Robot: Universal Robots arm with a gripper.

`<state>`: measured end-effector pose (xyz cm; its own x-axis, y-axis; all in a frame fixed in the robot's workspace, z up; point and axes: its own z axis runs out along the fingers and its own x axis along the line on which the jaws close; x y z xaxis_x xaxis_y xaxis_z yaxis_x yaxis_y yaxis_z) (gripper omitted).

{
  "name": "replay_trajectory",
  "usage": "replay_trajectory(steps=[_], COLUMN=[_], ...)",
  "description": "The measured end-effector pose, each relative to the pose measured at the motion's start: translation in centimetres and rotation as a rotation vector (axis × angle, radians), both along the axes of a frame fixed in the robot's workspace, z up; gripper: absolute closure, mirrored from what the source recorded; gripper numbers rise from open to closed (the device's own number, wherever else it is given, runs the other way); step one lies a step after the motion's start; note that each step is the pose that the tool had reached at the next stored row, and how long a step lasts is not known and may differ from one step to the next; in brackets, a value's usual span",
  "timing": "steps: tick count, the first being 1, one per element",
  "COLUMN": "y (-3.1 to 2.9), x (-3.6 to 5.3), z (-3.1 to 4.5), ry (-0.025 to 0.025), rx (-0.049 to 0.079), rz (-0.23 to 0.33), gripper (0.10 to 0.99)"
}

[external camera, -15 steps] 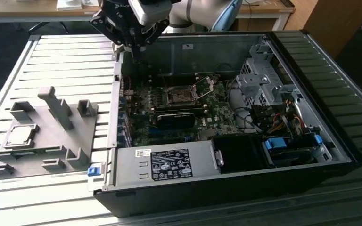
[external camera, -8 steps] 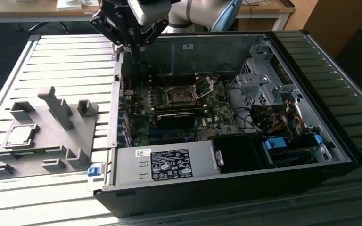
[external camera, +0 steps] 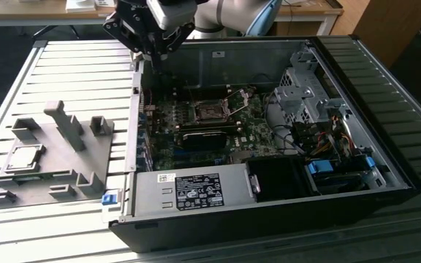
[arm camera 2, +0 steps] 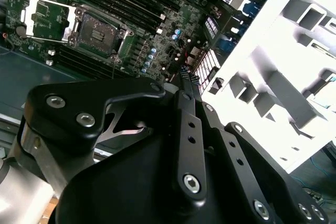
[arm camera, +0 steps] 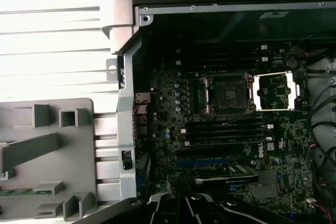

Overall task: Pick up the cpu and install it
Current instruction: 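Reach for the cpu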

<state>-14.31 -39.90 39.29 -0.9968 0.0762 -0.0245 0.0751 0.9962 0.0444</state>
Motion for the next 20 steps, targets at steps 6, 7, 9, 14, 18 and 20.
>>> replay_trajectory(steps=[6, 7, 9, 14, 18, 20], y=[0.00, 0.00, 0.00, 0.00, 0.00, 0.00], x=[-0.17, -0.21, -0.28, -0.66, -1.16, -1.41], z=[0.00, -0.01, -0.01, -0.01, -0.03, -0.03], ry=[0.0000, 0.0000, 0.0000, 0.0001, -0.0001, 0.0000], rx=[0.000, 0.000, 0.000, 0.000, 0.000, 0.000], rz=[0.000, 0.000, 0.000, 0.000, 0.000, 0.000], gripper=[0.980, 0.980, 0.980, 0.980, 0.980, 0.980])
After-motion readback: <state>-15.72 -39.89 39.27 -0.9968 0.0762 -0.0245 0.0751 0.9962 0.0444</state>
